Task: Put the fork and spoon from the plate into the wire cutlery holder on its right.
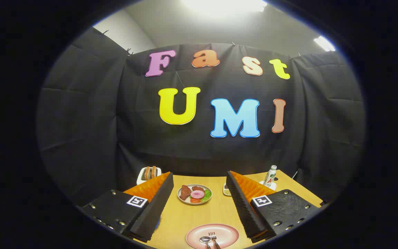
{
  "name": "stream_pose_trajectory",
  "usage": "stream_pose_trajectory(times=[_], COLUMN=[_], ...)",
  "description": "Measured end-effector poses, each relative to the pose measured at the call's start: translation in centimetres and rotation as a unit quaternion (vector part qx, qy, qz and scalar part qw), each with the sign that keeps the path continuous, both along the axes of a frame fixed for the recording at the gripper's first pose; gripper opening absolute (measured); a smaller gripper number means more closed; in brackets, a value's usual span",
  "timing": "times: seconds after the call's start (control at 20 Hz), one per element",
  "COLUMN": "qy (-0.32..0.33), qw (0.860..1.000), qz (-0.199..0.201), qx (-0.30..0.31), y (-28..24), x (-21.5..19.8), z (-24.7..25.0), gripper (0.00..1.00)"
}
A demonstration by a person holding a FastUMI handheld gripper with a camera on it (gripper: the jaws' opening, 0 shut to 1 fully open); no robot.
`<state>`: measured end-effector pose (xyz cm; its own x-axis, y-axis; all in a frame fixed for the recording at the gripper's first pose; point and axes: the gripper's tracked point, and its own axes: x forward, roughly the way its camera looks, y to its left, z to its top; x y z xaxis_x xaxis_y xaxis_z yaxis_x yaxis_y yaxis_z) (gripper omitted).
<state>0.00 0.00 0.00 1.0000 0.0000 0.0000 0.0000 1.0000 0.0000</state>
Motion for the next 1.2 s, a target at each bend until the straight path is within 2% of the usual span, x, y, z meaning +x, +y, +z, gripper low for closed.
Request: stream_pose_trajectory(times=[0.35,0.75,0.95,1.05,1.2], qy=[0.005,0.022,0.091,0.139,0.215], qw=[1.000,1.000,0.995,0.989,0.975], qz=[0.004,-0.010,-0.032,-0.044,-0.040], qx=[0.000,0.001,-0.015,-0.030,-0.036], y=[-0.1,-1.0,-2.1,-2.7,-3.2], x=[0.1,0.7,1.0,1.2,1.2], z=[-0.2,-1.3,-6.0,-8.8,-13.3], gripper=[0.95,0.95,0.95,0.95,0.95])
